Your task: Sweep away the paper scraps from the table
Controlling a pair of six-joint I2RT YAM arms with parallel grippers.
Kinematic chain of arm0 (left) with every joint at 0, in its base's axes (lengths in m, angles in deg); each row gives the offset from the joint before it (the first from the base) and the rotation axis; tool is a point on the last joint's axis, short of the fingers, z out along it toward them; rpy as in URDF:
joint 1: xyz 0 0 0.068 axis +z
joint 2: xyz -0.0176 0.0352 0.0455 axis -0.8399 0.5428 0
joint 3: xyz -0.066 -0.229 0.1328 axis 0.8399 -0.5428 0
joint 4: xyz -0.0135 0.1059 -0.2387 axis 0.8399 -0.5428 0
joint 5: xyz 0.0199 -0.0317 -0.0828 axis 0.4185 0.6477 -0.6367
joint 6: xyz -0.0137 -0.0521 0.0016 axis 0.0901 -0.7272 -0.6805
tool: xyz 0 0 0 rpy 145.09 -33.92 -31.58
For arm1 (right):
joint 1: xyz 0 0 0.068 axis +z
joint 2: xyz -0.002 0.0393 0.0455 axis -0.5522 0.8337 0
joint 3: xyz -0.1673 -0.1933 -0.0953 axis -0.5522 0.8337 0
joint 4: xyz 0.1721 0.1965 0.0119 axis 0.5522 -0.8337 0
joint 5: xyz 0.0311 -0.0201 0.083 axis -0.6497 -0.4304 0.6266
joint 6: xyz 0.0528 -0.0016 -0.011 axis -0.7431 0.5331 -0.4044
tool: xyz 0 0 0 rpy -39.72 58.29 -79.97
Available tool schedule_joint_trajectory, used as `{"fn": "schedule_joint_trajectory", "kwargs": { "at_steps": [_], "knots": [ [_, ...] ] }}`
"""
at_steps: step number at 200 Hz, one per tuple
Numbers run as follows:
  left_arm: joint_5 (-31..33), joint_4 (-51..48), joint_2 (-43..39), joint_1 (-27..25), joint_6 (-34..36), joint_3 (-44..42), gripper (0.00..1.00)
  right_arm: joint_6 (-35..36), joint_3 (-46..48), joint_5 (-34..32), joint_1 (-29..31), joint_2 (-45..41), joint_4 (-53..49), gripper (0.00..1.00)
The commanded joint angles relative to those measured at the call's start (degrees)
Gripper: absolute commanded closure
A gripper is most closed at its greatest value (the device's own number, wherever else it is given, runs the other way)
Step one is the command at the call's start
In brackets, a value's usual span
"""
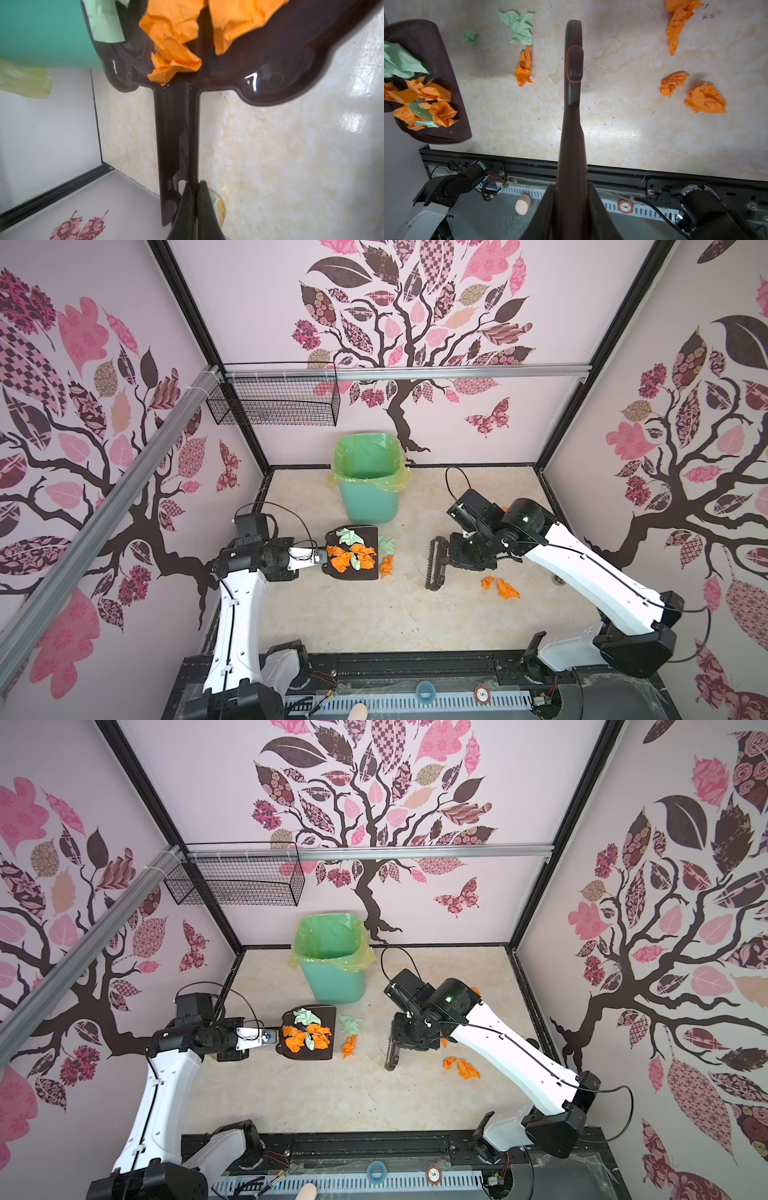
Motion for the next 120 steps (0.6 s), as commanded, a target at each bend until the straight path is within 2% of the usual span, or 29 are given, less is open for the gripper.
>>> {"fn": "schedule_joint_trajectory", "kwargs": {
  "at_steps": [1,87,120],
  "knots": [
    [-1.6,-5.1,1.9,-0.1,0.3,5.4,1.0,1.0,1.0,0.4,-0.3,-1.9,1.6,1.0],
    [-0.9,-10.9,11.2,-0.2,2.1,21.5,1.0,1.9,2.7,1.8,-0.4,-2.0,3.8,1.0],
    [-0.3,-10.8,12.8,-0.7,2.2,24.9,1.0,2.3,4.1,2.2,-0.4,-2.0,4.8,1.0]
  ]
}}
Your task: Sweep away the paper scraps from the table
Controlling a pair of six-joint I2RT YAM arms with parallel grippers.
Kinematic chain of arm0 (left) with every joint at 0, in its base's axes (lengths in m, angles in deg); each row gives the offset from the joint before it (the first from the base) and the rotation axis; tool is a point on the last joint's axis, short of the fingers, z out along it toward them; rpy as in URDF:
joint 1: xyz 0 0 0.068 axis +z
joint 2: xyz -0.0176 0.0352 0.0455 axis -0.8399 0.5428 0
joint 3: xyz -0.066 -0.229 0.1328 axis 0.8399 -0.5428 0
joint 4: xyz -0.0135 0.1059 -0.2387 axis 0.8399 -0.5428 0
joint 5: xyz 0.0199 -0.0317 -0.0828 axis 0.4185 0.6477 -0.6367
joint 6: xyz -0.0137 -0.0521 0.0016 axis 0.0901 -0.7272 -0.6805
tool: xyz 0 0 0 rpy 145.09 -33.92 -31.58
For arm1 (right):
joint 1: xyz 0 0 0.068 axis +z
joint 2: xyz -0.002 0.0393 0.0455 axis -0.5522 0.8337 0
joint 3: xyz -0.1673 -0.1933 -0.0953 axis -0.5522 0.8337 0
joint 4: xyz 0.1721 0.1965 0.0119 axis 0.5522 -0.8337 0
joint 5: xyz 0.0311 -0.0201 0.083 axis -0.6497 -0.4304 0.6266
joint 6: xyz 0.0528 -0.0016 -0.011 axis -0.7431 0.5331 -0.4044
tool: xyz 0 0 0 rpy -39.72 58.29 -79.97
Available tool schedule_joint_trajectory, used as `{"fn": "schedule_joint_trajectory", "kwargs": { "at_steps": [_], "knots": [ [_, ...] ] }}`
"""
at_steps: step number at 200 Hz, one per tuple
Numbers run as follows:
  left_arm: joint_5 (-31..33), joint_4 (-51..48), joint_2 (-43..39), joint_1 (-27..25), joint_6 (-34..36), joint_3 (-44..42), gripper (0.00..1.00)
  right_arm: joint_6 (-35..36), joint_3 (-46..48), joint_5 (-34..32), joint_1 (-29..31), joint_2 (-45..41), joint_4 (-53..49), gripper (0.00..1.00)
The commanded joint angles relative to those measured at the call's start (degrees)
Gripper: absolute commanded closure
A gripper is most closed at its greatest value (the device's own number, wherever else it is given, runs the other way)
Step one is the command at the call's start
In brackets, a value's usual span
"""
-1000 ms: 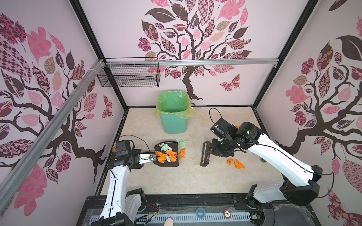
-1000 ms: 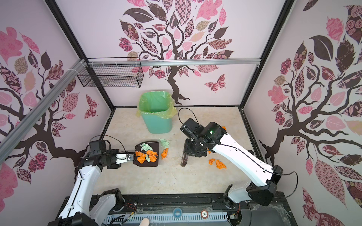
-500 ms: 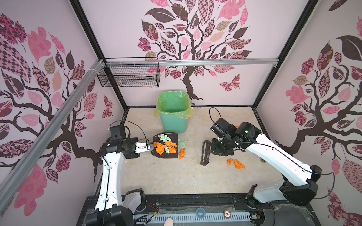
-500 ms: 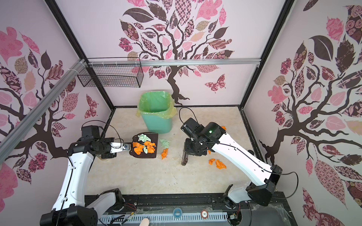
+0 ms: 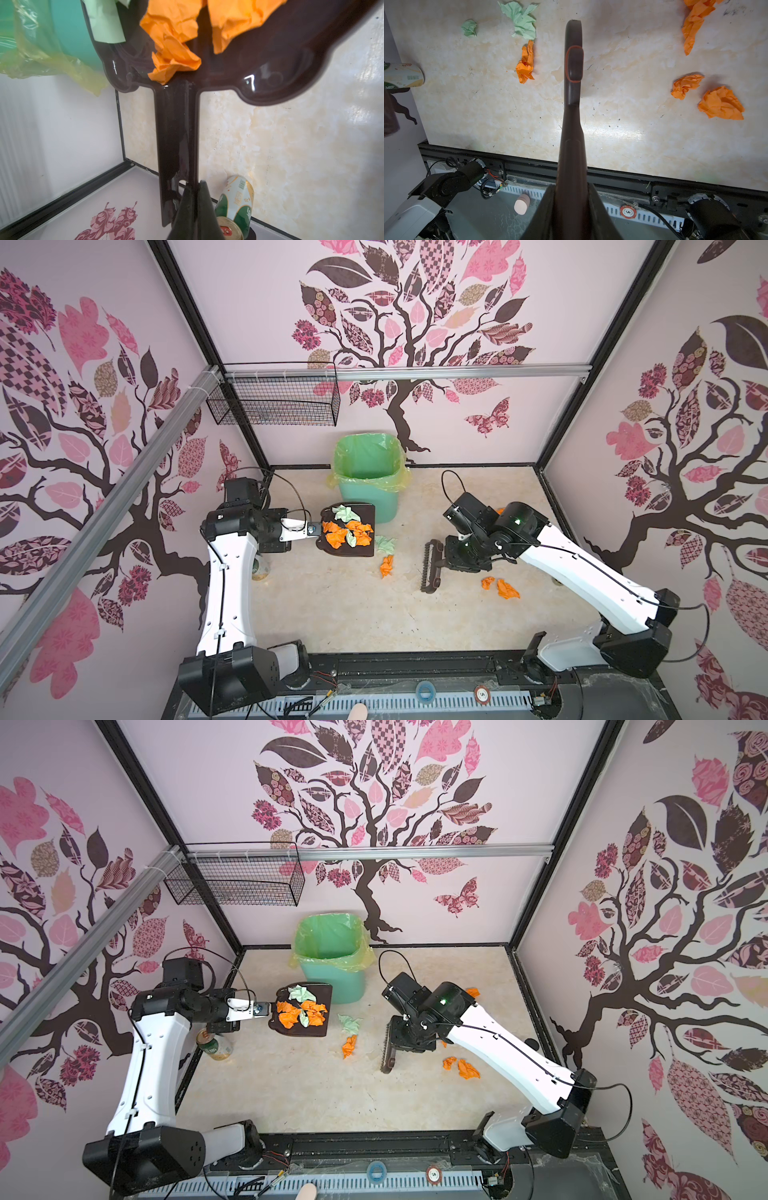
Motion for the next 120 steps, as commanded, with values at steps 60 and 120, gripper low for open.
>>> {"fn": "schedule_joint_trajectory", "kwargs": {
  "at_steps": [60,120],
  "knots": [
    [-0.1,-7.0,6.9,-1.5,-0.6,15.7,1.0,2.0,0.3,0.8,-0.8,-1.8,1.6,1.0],
    [0.7,-11.0,13.8,-2.2,-1.0,27.3,1.0,2.4,1.4,1.9,-1.1,-2.4,3.1,1.0]
  ]
}}
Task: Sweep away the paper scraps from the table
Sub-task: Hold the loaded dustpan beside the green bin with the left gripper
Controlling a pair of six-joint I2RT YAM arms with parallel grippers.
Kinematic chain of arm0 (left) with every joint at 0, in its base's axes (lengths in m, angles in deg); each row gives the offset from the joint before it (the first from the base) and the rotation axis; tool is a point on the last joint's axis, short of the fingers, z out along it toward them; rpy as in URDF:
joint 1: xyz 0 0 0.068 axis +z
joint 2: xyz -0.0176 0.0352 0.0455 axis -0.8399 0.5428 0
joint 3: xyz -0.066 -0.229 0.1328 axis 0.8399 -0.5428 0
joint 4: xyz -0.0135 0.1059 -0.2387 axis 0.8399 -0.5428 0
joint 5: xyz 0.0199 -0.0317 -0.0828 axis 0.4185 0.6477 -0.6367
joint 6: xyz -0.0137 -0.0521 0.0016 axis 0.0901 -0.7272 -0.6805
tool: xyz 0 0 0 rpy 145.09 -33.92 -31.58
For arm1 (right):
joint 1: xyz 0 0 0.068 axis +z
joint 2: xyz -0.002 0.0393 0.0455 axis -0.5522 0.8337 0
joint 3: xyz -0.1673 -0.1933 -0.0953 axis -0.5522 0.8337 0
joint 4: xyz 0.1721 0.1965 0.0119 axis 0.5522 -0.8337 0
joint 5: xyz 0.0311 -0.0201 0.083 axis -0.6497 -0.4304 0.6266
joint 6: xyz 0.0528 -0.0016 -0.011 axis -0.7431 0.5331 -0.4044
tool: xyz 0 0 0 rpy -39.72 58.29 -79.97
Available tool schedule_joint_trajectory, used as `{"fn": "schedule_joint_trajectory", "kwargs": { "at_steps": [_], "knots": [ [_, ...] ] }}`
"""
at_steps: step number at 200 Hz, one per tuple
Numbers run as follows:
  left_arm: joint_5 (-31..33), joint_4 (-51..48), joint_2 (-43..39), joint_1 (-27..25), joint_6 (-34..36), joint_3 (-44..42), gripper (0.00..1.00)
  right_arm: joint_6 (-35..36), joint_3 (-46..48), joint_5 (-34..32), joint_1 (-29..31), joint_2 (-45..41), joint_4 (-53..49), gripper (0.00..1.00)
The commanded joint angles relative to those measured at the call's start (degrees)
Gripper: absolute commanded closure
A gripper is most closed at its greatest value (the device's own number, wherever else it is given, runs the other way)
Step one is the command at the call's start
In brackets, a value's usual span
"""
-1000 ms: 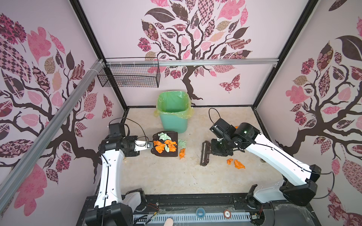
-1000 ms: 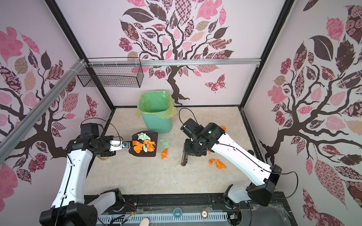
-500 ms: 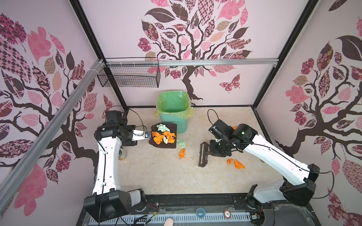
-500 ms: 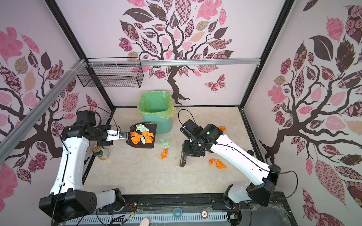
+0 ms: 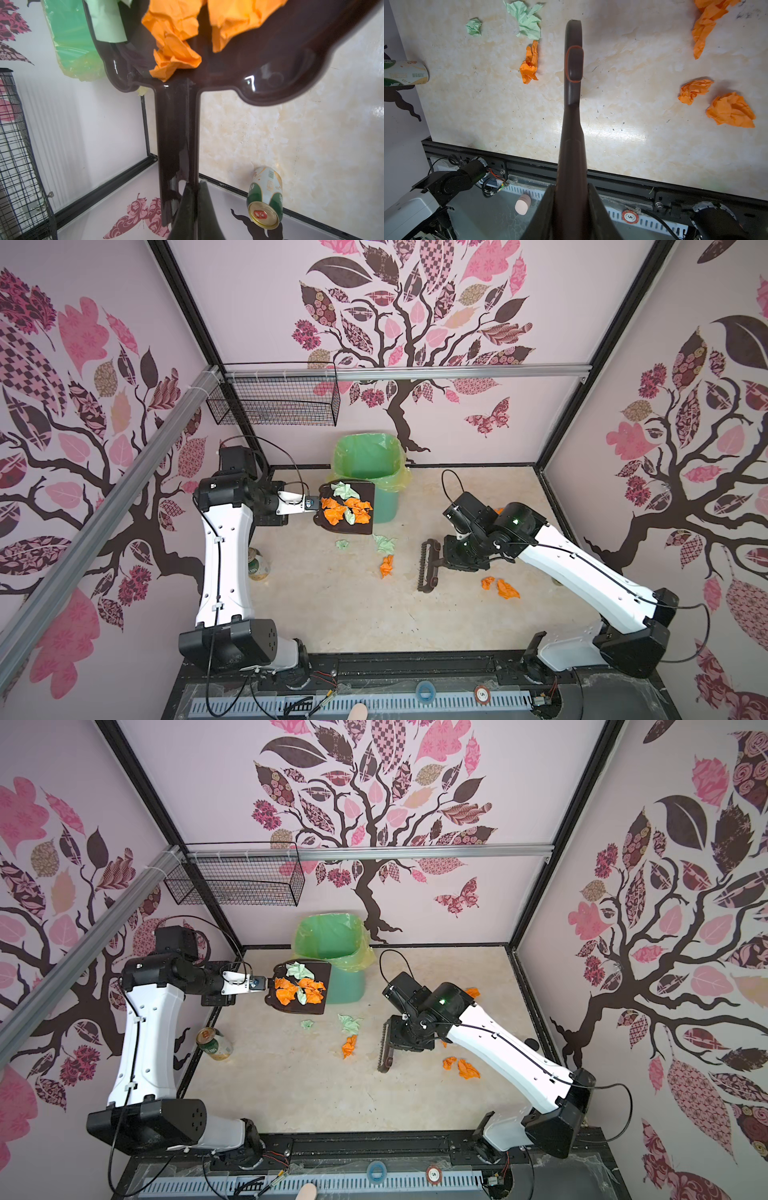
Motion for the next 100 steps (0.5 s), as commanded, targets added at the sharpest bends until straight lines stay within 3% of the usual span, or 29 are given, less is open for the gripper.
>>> {"fn": "schedule_joint_trajectory", "kwargs": {
  "at_steps": [1,60,100],
  "knots": [
    [-0.4,-3.8,2.8,-0.4,-0.8,6.1,1.0,0.9,0.3,0.6,-0.3,-2.4,0.9,1.0],
    [0.2,-12.4,18.0,-0.9,-2.6,29.3,1.0,1.4,1.7,1.5,-0.5,-2.7,2.4,1.0],
    [4.1,-12.7,26.9,-2.5,-2.4,39.1,1.0,2.2,2.4,2.7,-1.1,-2.5,3.6,1.0]
  ]
}}
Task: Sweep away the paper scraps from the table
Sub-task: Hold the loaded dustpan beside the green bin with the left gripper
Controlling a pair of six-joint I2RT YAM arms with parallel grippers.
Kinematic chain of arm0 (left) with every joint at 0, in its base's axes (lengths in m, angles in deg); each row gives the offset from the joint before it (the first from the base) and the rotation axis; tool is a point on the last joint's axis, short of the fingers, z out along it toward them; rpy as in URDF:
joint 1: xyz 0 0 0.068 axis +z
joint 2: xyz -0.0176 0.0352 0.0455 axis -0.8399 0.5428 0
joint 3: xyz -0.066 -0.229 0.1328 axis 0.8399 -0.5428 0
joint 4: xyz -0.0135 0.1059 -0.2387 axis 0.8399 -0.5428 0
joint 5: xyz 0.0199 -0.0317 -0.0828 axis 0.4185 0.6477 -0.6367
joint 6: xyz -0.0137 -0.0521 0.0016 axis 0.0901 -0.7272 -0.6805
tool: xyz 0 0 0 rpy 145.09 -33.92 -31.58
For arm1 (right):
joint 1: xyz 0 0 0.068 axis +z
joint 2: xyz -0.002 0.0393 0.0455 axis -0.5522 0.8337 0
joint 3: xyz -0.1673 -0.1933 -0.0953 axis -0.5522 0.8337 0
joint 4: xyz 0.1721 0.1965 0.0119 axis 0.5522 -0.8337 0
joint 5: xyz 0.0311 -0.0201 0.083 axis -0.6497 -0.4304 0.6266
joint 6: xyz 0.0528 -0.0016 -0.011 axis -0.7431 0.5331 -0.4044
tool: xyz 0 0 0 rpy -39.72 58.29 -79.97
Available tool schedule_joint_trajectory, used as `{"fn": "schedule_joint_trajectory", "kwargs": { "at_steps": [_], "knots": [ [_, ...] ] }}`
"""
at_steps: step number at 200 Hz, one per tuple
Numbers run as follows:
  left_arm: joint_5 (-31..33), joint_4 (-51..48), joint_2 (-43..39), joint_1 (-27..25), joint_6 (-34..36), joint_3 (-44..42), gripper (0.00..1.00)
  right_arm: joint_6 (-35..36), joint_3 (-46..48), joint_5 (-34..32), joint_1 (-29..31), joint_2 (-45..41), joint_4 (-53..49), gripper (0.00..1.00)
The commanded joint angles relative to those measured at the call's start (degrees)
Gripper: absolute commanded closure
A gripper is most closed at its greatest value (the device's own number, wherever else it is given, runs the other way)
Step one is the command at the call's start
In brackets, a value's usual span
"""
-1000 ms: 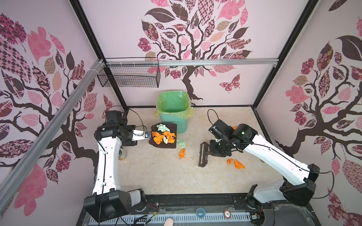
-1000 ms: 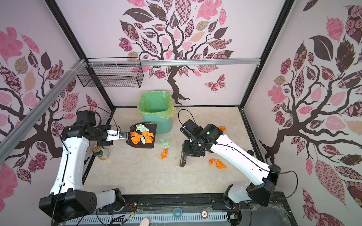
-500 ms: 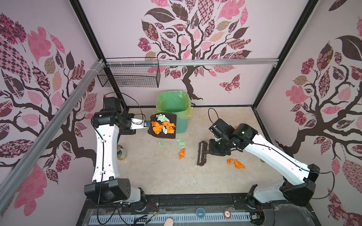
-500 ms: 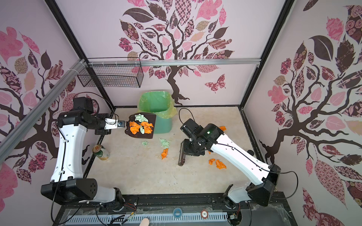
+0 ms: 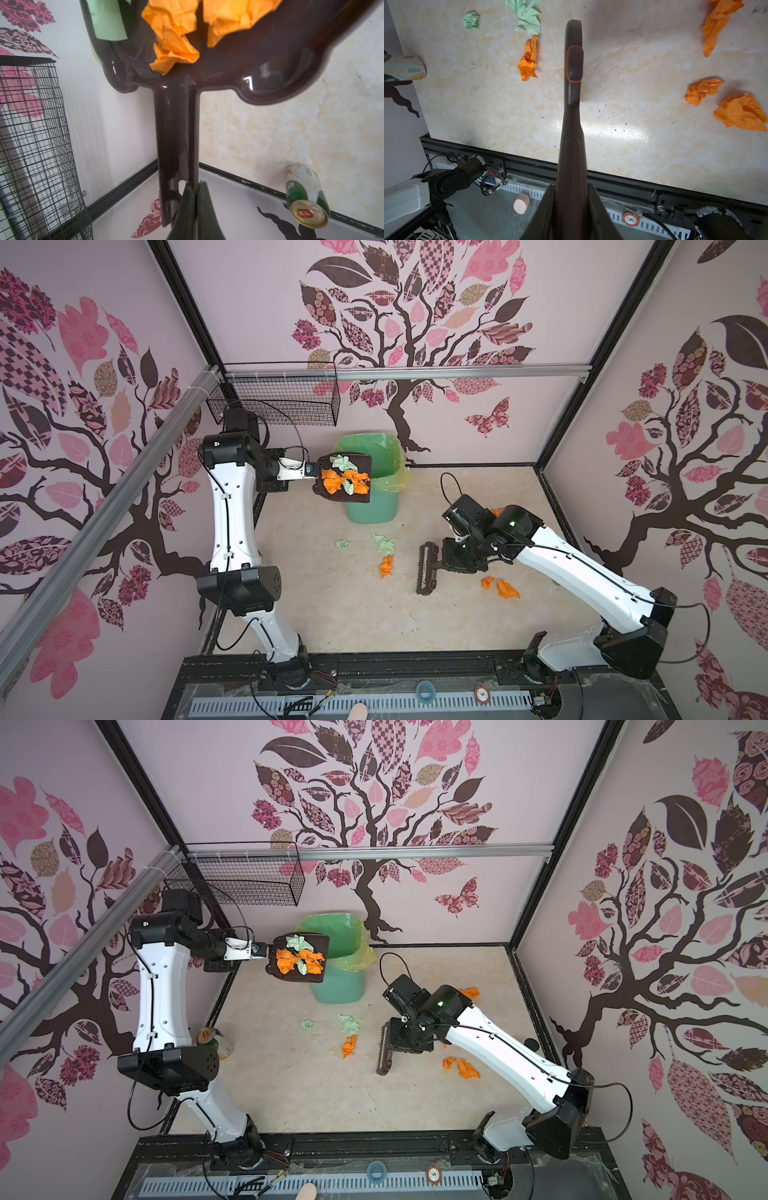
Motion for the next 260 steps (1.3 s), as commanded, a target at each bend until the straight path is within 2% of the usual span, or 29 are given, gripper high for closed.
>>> {"fn": "schedule_joint_trajectory", "kwargs": {
  "at_steps": [1,40,72,104,208,260],
  "knots": [
    [1.7,-2.4,4.3,-1.1,-0.9,6.1,1.0,1.2,-0.6,0.9,-0.5,-2.2,1.3,1.0],
    [3.0,-2.5,12.7,-2.5,-1.2,18.7,1.0,2.3,0.4,1.8,-1.2,-1.8,2.1,1.0],
    [6.7,-1.6,16.1,-5.0,0.5,20.1,1.0,2.9,2.6,3.6,-2.2,-1.9,4.3,1.0],
    [5.2,0.5,19.1,-6.0,0.0,25.0,1.0,3.1,5.3,4.7,-2.5,-2.1,6.1,1.0],
    [-3.5,3.1,19.9,-5.9,-7.3,26.1,1.0,2.4,12.3,8.0,-3.2,-3.5,12.4,1.0],
    [-1.2,6.9,23.4,-4.1,-8.8,26.2,1.0,2.2,12.5,8.3,-3.2,-4.1,12.7,1.0]
  ]
}}
